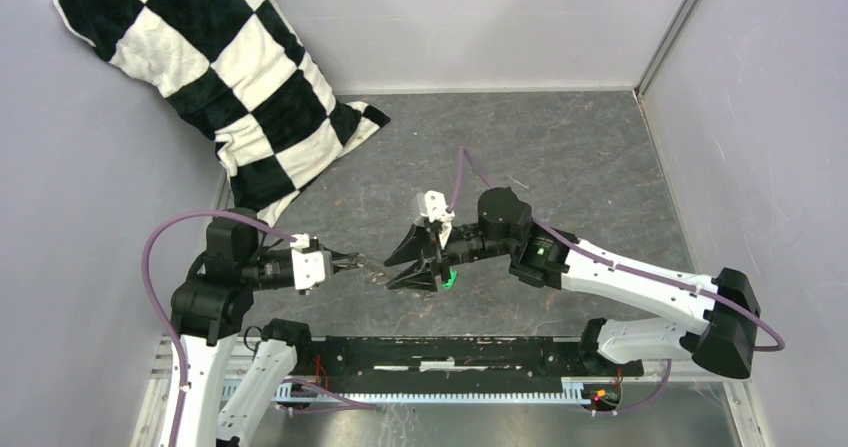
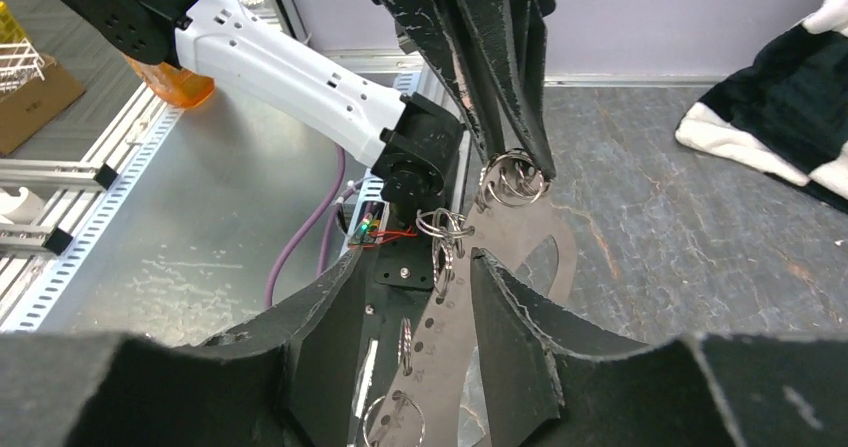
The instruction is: Put the keys on the keyring
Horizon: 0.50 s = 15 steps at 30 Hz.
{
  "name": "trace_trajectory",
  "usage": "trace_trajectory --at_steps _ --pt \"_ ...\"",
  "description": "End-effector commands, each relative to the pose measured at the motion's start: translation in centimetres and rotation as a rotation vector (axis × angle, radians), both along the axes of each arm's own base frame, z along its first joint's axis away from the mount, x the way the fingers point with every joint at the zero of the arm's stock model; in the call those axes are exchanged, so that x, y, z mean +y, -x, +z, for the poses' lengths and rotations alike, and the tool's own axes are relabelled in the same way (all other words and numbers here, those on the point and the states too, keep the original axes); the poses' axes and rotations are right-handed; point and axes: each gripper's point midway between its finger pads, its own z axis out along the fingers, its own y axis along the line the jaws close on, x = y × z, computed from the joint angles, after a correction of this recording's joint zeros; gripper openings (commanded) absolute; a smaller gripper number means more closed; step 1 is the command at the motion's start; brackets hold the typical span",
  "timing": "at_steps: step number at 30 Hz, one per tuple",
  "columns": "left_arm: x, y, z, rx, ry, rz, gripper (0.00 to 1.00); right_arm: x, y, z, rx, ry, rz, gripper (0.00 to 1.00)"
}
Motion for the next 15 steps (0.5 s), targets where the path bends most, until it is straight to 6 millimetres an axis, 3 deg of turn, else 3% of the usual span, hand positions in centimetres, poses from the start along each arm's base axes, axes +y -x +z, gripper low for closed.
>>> trace_trajectory --at_steps 1,15 --pt "-0.1 -0.4 1.6 -0.095 0.005 -0.013 0.02 0.9 0.0 1.6 -0.072 -0.025 0.016 0.47" --pt "0.0 -0.4 1.6 -0.095 0.004 -0.003 0.02 2.1 -0.2 -0.3 -0.07 0.071 0.029 0.27"
